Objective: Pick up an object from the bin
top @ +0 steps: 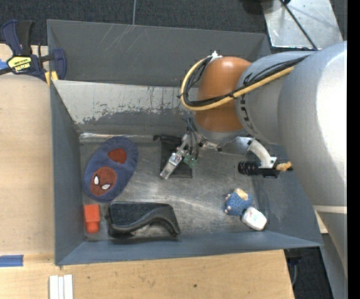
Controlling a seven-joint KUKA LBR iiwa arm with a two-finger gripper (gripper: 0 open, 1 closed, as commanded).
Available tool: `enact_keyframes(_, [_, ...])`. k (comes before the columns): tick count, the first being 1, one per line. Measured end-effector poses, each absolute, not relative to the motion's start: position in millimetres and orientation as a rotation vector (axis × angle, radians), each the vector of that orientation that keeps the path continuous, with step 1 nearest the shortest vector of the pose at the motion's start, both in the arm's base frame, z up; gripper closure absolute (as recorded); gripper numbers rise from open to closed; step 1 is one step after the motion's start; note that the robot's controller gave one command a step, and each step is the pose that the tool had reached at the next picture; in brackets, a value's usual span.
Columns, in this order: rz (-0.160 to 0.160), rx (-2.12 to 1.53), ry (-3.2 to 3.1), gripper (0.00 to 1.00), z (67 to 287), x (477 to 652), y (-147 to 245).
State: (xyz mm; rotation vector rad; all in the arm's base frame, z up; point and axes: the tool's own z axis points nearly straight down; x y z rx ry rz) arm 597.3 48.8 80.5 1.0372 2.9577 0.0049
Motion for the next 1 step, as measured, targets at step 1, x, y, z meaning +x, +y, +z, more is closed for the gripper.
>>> enact_keyframes(1, [0.002, 1.295, 2.845, 0.0, 76.9, 594.2, 71.7])
